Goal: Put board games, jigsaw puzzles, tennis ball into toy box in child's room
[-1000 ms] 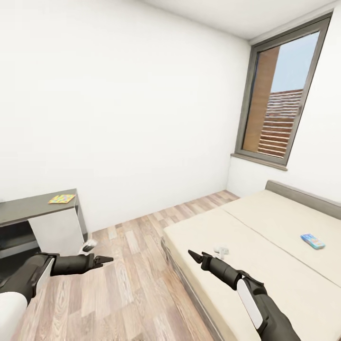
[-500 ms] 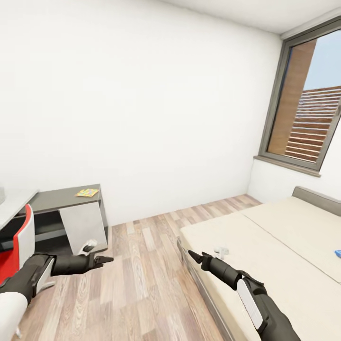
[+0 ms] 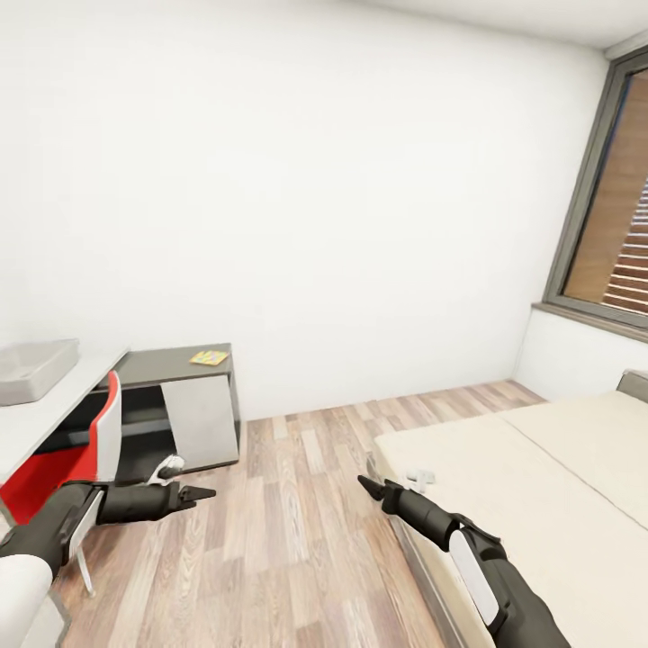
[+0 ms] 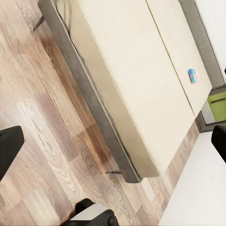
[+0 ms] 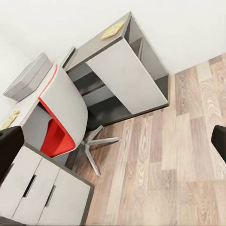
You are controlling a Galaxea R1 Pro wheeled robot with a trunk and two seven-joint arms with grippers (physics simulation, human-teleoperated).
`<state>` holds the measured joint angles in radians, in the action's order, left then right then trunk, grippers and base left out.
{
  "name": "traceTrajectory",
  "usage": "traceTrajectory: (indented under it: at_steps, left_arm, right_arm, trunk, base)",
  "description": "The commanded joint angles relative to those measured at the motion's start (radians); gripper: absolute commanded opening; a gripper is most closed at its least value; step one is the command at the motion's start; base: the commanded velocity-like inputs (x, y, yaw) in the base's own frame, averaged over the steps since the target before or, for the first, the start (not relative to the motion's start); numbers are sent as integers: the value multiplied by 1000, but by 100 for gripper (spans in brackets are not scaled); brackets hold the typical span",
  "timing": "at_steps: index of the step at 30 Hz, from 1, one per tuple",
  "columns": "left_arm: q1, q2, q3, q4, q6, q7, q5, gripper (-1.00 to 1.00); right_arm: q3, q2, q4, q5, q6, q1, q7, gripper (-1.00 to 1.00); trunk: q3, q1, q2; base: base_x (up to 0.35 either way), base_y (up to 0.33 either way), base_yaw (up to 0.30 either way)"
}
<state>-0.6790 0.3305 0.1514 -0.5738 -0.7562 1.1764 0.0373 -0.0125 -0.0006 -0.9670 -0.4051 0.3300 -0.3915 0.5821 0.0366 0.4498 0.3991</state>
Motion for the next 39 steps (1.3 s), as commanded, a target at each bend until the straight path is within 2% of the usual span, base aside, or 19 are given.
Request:
traceTrajectory:
  at_steps: [1,17,24,39]
  left_arm:
    - [-1,-1,4,0,-9,5,4,100]
    - [-1,-1,4,0,-9,5,4,100]
    - [-1,-1,4,0,-8,-2,4,100]
    - [-1,-1,4,0,-9,-6,4,100]
  right_arm:
    - [-1,0,-1,-10,9,0,1,100]
    - [-2,1,-1,-10,9,0,0,100]
    - [-1,1,0,-10,9,0,-1,100]
    - [-2,1,1,-11,11,-1,-1,100]
  trunk:
    - [0,0,1]
    - [0,0,1]
    - [0,0,1]
    - [0,0,1]
  base:
    - [-76,0,279]
    - [-54,-24,269]
    - [-62,-155,55]
    - [-9,-25,3]
